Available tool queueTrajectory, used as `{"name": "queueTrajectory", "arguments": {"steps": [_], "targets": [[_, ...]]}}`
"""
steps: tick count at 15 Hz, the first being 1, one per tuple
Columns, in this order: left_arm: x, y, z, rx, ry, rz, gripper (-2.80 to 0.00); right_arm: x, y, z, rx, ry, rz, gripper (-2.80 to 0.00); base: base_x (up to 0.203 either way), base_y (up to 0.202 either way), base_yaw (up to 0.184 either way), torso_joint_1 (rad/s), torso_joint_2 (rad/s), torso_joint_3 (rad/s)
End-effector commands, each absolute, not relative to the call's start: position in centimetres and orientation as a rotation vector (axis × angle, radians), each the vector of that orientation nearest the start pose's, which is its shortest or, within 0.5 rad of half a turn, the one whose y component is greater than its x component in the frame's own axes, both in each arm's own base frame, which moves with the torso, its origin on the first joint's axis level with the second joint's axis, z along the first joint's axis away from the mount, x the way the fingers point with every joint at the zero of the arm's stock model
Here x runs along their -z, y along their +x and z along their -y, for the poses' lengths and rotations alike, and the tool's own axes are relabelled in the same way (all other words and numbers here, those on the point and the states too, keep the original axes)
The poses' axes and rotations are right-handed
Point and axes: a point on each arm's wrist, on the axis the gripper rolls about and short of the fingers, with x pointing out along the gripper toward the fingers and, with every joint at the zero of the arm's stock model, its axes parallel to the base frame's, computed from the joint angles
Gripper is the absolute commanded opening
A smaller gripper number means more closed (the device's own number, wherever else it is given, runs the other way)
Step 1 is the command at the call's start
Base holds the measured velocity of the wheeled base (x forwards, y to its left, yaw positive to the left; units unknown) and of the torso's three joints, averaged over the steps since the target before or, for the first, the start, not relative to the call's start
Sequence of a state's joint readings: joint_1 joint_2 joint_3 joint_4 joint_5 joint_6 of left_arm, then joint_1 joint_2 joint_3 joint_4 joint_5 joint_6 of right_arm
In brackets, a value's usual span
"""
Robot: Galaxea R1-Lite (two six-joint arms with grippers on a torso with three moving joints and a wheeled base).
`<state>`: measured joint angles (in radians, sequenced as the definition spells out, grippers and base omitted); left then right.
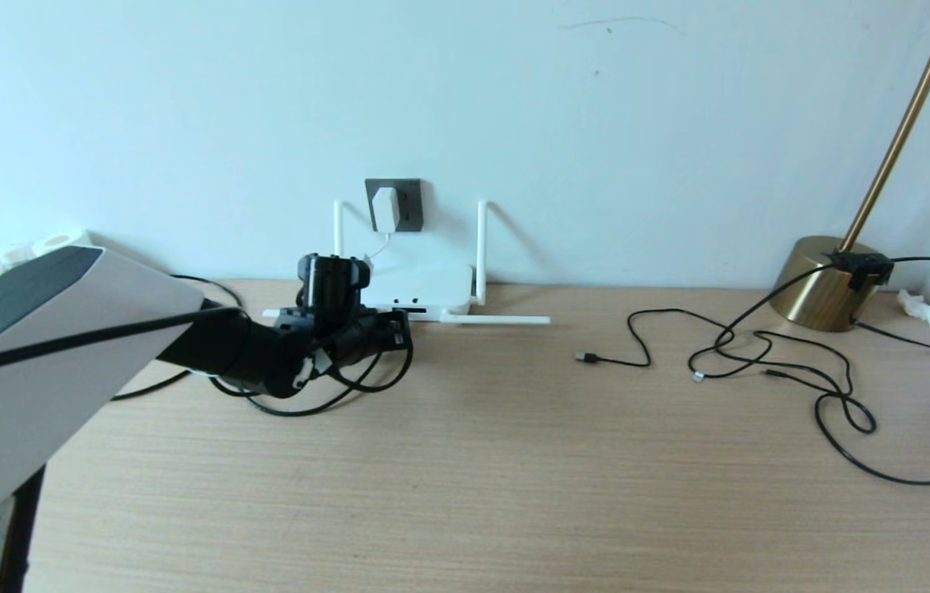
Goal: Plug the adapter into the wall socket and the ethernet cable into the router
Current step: Plug cable into router interface
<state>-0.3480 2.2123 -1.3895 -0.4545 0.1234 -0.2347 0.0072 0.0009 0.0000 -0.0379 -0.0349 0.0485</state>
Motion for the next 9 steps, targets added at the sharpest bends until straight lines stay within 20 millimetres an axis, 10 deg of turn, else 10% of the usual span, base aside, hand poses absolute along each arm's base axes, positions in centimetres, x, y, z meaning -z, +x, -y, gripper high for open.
{"name": "queueTrajectory", "arguments": {"steps": [1,9], "targets": [[-12.85,42.44,15.04,0.176,-0.149,-0.372,-2.8,-7.65,-2.19,0.1,0.027,0.05,0.027,-2.8,0.0,0.0,0.0,0.0,0.0,0.0],[-12.91,42.44,14.96,0.175,-0.149,-0.371,-2.8,-7.65,-2.19,0.1,0.027,0.05,0.027,-2.8,0.0,0.0,0.0,0.0,0.0,0.0]]}}
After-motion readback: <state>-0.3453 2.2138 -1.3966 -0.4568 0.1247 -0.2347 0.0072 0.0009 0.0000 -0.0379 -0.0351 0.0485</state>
